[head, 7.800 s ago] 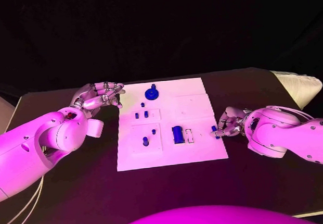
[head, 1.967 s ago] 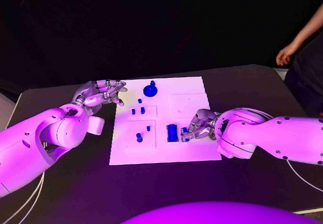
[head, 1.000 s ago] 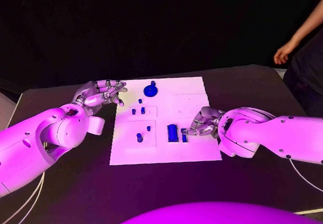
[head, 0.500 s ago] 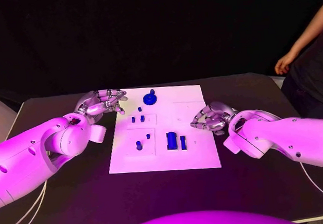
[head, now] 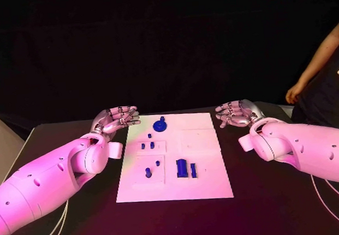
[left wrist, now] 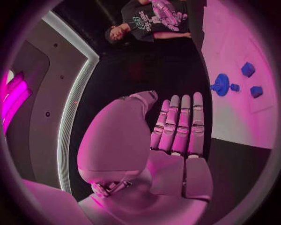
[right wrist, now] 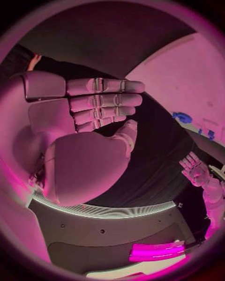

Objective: Assemble the parts on the task board

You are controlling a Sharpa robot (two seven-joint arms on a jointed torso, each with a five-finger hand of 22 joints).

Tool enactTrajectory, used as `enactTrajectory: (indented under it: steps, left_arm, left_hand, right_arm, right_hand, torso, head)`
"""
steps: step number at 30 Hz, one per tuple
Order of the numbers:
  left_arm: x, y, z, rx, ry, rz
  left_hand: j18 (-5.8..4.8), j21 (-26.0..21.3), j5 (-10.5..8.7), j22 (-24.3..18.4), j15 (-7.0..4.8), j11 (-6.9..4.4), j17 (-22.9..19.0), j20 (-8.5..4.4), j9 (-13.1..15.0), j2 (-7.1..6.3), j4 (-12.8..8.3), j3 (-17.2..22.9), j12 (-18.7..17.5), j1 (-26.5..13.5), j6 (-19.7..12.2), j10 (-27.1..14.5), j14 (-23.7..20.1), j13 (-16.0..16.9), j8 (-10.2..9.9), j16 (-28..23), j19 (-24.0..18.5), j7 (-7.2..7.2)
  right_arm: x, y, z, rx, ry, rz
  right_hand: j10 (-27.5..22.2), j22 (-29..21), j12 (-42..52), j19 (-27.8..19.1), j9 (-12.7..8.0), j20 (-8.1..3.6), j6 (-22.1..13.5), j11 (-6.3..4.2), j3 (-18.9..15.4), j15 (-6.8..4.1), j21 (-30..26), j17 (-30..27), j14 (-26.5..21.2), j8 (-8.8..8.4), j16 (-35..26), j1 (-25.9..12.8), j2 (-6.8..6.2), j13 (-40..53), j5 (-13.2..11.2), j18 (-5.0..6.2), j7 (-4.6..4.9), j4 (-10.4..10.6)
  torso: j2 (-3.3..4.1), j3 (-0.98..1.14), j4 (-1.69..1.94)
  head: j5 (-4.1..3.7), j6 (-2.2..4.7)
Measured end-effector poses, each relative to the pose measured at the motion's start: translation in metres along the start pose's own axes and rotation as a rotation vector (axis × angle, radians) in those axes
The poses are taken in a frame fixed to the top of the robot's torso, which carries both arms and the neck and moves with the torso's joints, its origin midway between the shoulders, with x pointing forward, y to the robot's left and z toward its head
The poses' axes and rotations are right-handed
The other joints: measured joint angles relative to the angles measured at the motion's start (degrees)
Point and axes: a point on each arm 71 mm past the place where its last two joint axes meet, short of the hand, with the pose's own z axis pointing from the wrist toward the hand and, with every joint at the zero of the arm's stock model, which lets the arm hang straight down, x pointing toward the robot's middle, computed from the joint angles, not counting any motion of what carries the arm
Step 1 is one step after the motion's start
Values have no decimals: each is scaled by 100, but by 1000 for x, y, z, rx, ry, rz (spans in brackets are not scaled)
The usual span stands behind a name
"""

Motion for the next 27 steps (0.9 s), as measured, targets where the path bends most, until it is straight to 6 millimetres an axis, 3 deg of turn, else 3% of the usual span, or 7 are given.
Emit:
enactTrajectory:
  steps: [6, 8, 10, 14, 17, 21, 27]
  left_arm:
    - [-3, 5, 6, 19, -48, -7]
    - [-4, 5, 5, 16, -47, -5]
    - [-2, 6, 4, 13, -43, -1]
    - [9, 6, 1, 4, -21, 6]
    - [23, 4, -3, 3, -5, 11]
    - [43, 0, -12, 3, 4, 23]
    - [70, -4, -30, 1, -29, 34]
  left_hand:
    - [0, -672, -61, -483, 68, 28, -247, 19, -222, 93, -115, -292, -437, -132, -332, -187, -466, -27, -263, -767, -389, -105]
    - [-232, -910, -299, -677, -170, -233, -506, -370, -543, 376, -508, -961, -559, -780, -1443, -1234, -1567, -118, -609, -1184, -1501, -345]
    - [-460, -1099, -496, -829, -372, -461, -717, -708, -811, 597, -838, -1521, -655, -1429, -2383, -2550, -2484, -194, -893, -1520, -2436, -536]
    - [-637, -1311, -728, -1006, -608, -727, -966, -1093, -1121, 855, -1224, -2172, -764, -2494, -3483, -4174, -3556, -279, -1222, -1908, -3523, -764]
    - [-761, -1398, -821, -1080, -706, -834, -1067, -1254, -1249, 964, -1381, -2444, -800, -3886, -3940, -4852, -3998, -320, -1361, -2068, -3977, -859]
    - [-851, -1455, -883, -1131, -780, -914, -1143, -1374, -1342, 1043, -1517, -2627, -814, -5986, -4277, -5348, -4324, -342, -1458, -2189, -4305, -929]
    - [-851, -1478, -925, -1169, -821, -978, -1195, -1472, -1409, 1098, -1590, -2762, -842, -7489, -4496, -5686, -4524, -356, -1508, -2250, -4514, -973]
  right_arm:
    - [0, -1, 9, -19, -21, 45]
    - [0, -1, 8, -18, -20, 46]
    - [1, 0, 7, -18, -20, 52]
    - [11, 5, 1, -20, -5, 89]
    - [25, 14, -7, -30, 12, 141]
    - [45, 31, -22, -47, 27, 236]
    - [65, 50, -42, -54, 13, 357]
  right_hand:
    - [22, -912, -784, -429, -404, 156, -294, 126, -82, 179, -430, -779, -316, -258, -1180, -287, 110, -1401, -159, 0, 59, -289]
    - [-526, -1671, -1029, -925, -1058, -98, -1585, -65, -876, 73, -528, -1516, -871, -522, -1744, -924, 415, -1902, -542, -259, -214, -485]
    - [-1861, -2269, -1216, -2139, -1583, -303, -2609, -225, -1519, -21, -597, -2103, -2209, -728, -2179, -1524, 662, -2279, -850, -467, -449, -644]
    - [-3814, -2965, -1428, -4212, -2198, -550, -3805, -408, -2268, -127, -666, -2786, -4163, -968, -2679, -2716, 943, -2712, -1208, -673, -714, -828]
    - [-4663, -3257, -1516, -5122, -2456, -653, -4307, -485, -2581, -172, -695, -3074, -5010, -1072, -2886, -4633, 1065, -2894, -1357, -806, -822, -908]
    - [-5273, -3470, -1575, -5783, -2640, -729, -4670, -538, -2807, -204, -722, -3280, -5624, -1127, -3038, -6217, 1153, -3024, -1467, -810, -903, -966]
    - [-5693, -3614, -1602, -6228, -2771, -776, -4906, -575, -2937, -230, -744, -3420, -6038, -1183, -3123, -7318, 1212, -3113, -1519, -899, -960, -1011]
  torso:
    - [-69, 2, 2]
    - [-68, 3, 2]
    - [-72, 6, 5]
    - [-117, 31, 20]
    - [-190, 64, 39]
    - [-300, 114, 71]
    - [-404, 164, 103]
  head:
    - [29, 99]
    - [30, 99]
    - [30, 113]
    - [24, 218]
    - [23, 355]
    - [20, 537]
    - [19, 674]
